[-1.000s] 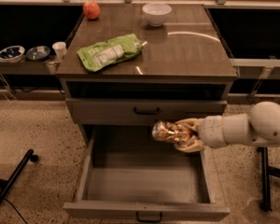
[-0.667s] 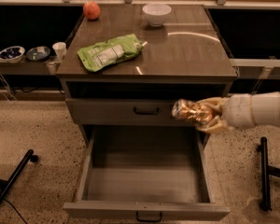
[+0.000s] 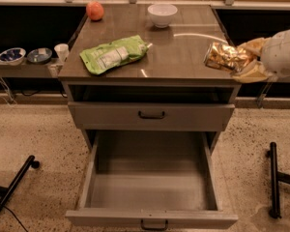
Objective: Pick orange can from middle drawer and place on counter
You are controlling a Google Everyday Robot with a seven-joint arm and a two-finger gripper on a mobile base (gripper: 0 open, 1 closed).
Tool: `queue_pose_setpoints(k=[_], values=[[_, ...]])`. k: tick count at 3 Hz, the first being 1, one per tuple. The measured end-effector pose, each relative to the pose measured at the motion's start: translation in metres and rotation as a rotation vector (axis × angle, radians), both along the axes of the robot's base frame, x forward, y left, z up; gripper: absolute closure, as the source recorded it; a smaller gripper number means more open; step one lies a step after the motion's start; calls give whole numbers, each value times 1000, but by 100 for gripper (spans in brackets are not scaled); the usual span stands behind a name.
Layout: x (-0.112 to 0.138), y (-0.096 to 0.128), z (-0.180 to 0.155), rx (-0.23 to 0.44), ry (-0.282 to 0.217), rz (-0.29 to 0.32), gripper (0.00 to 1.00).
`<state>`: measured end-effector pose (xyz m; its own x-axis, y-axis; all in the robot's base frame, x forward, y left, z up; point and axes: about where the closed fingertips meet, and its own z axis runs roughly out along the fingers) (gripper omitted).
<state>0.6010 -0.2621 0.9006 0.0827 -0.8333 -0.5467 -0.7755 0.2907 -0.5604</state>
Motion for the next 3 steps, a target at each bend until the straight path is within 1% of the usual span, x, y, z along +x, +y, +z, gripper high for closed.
queue_pose_setpoints(k=[1,2,3], values=[[2,-9,20,-25,-18,-74,100],[2,-9,20,-25,-18,-74,100],[21,23,37,-93,-51,11,100]])
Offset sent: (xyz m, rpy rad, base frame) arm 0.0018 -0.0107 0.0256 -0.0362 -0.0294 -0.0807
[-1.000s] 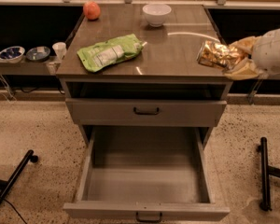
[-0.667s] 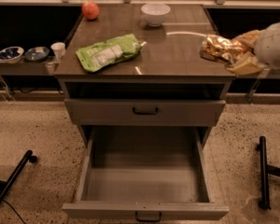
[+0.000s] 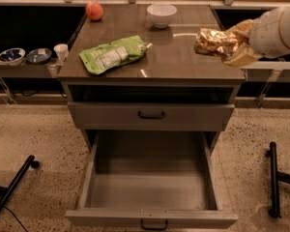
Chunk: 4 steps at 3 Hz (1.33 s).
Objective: Pick orange can from middle drawer and place on counter
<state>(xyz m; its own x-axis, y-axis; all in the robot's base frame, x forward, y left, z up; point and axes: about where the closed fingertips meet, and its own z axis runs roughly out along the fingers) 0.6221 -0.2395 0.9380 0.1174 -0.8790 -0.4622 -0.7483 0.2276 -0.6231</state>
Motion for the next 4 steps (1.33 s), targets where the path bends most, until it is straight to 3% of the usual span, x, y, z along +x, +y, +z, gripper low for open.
queue_pose_setpoints(k=[1,2,3,4], values=[[43,33,0,-32,26,49,100],[88,58,-21,-39,138,61,100],[111,69,-50,-32,272,78,100],[116,70,-79,-7,396,95,98]])
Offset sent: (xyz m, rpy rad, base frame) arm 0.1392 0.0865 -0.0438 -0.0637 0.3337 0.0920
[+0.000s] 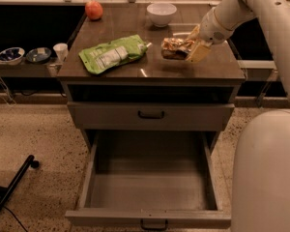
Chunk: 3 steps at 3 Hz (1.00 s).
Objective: Pick orange can from middle drawer and place on counter
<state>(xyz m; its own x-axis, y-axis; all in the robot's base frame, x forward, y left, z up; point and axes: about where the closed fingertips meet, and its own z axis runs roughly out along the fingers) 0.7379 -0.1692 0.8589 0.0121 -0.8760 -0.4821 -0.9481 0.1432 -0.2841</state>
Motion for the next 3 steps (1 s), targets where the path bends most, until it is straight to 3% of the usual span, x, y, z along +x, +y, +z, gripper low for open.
queue_pose_setpoints(k=[3], values=[[4,4,-18,-24,42,3,29]])
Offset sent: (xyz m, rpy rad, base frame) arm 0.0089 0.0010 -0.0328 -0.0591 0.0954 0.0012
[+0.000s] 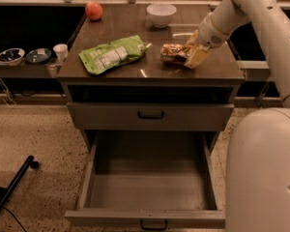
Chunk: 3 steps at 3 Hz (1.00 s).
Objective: Pick orange can from middle drawer and place on counter
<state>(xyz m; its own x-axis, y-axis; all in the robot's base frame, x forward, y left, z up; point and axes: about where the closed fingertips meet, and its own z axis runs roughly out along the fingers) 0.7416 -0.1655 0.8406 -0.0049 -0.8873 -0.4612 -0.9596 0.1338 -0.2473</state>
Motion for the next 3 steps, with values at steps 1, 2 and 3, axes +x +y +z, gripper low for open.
queue_pose_setpoints(k=[1,2,3], values=[[0,0,0,0,0,0,6],[0,0,0,0,0,0,0],[0,0,0,0,0,-1,0]])
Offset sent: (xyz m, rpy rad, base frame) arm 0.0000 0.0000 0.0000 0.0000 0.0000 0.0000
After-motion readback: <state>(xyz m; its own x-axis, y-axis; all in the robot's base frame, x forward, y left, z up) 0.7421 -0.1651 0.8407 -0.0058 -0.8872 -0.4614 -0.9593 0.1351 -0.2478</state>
